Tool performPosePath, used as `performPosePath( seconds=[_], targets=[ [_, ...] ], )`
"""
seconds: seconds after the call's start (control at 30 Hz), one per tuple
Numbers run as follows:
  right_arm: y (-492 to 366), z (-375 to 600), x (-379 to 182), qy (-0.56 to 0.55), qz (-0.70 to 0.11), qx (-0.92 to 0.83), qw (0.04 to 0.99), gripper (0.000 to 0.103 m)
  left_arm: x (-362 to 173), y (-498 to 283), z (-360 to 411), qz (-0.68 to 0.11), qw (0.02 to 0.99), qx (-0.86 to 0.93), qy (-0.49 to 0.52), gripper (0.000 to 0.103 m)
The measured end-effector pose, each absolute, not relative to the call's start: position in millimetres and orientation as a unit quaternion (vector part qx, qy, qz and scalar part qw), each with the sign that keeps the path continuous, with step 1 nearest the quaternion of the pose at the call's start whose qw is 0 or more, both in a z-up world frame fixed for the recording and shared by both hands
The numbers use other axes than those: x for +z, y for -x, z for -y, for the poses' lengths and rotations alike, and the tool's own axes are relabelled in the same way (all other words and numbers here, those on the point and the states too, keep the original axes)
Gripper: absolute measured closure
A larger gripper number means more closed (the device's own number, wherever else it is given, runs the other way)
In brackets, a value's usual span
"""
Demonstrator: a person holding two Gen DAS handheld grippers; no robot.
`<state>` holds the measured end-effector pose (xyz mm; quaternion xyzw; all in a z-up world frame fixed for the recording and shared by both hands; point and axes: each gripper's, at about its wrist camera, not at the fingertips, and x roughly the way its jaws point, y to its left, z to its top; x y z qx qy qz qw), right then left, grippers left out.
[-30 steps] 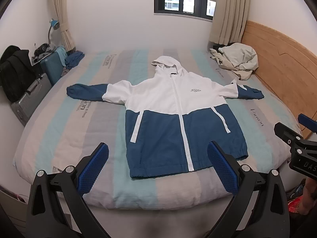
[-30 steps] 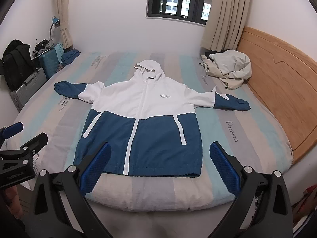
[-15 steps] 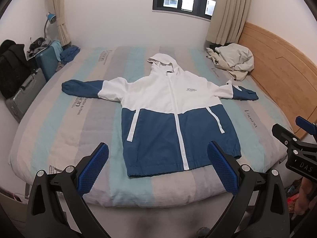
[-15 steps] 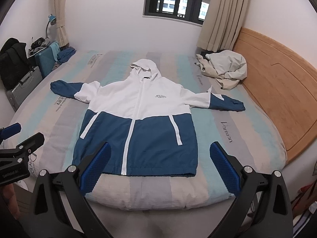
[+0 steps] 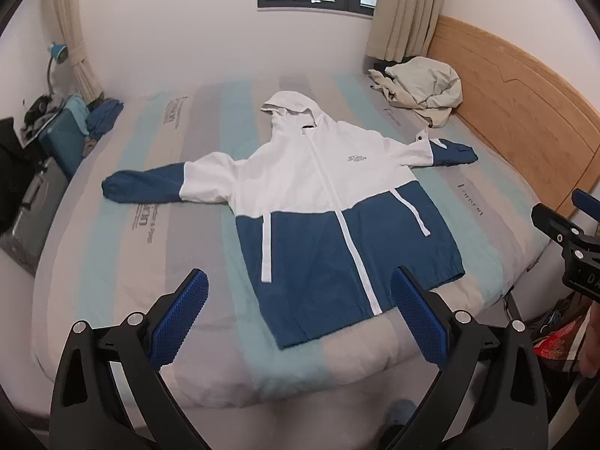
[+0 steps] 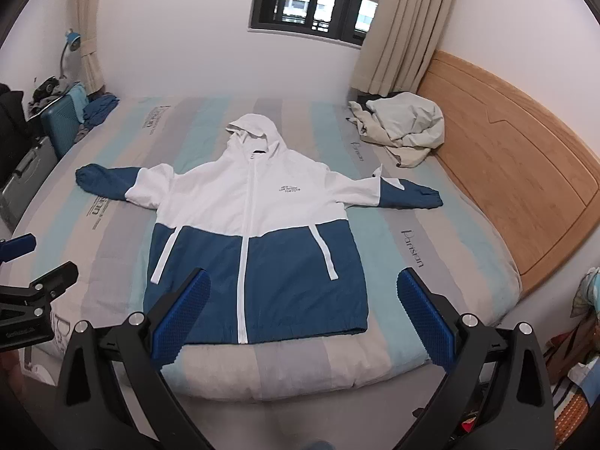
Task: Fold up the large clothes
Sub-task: 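Move the right tool down to the blue sleeve cuff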
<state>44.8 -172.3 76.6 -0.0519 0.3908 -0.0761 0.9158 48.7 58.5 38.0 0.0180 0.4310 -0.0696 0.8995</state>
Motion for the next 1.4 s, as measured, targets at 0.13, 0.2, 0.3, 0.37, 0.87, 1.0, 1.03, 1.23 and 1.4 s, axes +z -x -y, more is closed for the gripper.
performPosePath(
  seconds=[0.13,0.2,0.3,0.37,0.87,1.0,1.03,1.23,1.4],
  targets=[
    [-77.6,184.3,74.0,0.049,-0.4,-0.074,0.912,0.007,41.5,-83.2,-54.4,-0.432,0.899,-0.063,-0.01,0.007],
    [-102.0,196.1,66.8,0.052,-0.404,-0.068,0.911,0.007,38.7,-99.2,-50.4,-0.433,0.9,-0.057,-0.003,0.007],
    [-141.2,216.5,56.4,0.058,-0.405,-0.054,0.911,0.007,29.0,-132.9,-38.6,-0.432,0.901,-0.043,0.012,0.007],
    [-169.1,231.3,51.3,0.056,-0.408,-0.045,0.91,0.007,21.2,-156.1,-31.0,-0.436,0.899,-0.036,0.019,0.007],
    [-323.0,273.8,27.7,0.056,-0.45,-0.031,0.891,0.007,-3.0,-286.7,-42.5,-0.471,0.881,0.017,0.031,0.007],
    [-358.7,272.8,16.1,0.048,-0.461,-0.046,0.885,0.007,-14.6,-330.6,-52.1,-0.476,0.879,0.006,0.022,0.007],
    [-366.8,273.4,13.2,0.043,-0.464,-0.051,0.883,0.007,-20.3,-346.9,-56.3,-0.48,0.877,0.001,0.025,0.007],
    [-413.8,286.7,-17.1,0.021,-0.487,-0.104,0.867,0.007,-58.9,-406.6,-68.2,-0.496,0.868,-0.022,0.021,0.007],
    [-434.0,321.4,-48.7,-0.006,-0.515,-0.134,0.847,0.007,-98.6,-439.0,-70.8,-0.524,0.851,-0.023,0.019,0.007]
  ],
)
